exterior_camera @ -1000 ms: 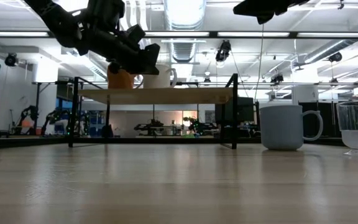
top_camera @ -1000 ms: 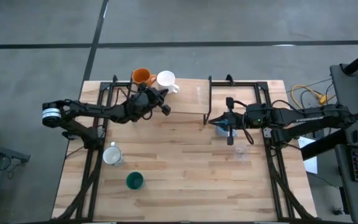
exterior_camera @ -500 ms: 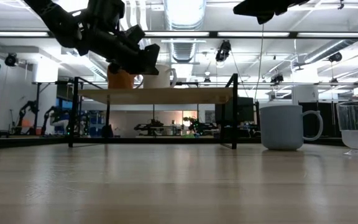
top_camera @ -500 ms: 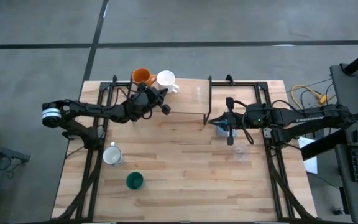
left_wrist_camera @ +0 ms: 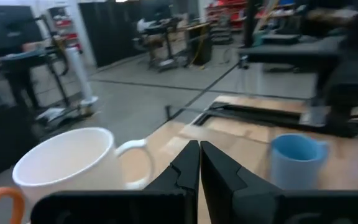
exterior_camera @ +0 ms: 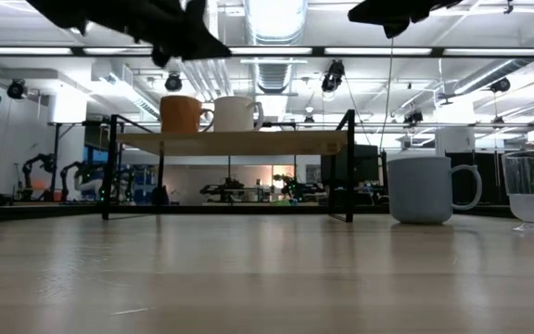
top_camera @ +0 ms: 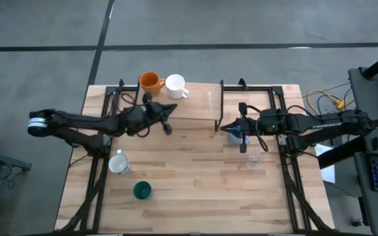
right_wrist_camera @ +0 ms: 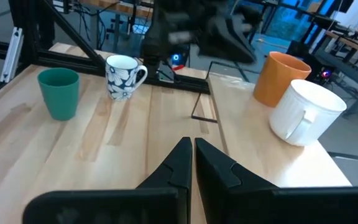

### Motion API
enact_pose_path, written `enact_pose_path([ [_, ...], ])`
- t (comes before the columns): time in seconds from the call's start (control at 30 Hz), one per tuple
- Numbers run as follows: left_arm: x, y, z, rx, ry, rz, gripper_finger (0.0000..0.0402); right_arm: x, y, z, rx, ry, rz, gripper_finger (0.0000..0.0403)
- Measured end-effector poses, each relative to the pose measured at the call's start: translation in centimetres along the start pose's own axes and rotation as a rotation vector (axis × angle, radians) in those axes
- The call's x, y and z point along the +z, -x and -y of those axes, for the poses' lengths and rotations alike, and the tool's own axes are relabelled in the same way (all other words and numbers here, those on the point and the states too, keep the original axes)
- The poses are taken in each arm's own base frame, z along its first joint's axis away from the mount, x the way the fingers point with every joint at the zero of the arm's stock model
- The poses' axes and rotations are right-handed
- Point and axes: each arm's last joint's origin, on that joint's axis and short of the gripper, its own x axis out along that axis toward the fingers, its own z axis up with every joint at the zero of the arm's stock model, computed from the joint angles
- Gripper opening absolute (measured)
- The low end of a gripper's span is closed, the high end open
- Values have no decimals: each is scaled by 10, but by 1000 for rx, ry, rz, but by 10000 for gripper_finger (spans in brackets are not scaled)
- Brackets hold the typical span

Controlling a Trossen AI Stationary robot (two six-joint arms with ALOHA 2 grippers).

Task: Stack small to large cups/mugs on shelf
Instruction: Put the blue patterned mug on the shelf

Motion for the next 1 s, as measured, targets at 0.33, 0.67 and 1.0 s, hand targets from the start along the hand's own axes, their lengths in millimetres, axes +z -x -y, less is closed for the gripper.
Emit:
enact_pose_path([
  [0.33,18,59,25,-244,122,-10,0,-7,-2,-2,4,-39,-8,12],
  [0.67,1,90,41,-423,419,-408,0,-31,-9,-10,63,-76,151,12],
  [1.0,-19,104,59,-425,573,-1119,0,-40,-9,-12,55,-95,204,12],
])
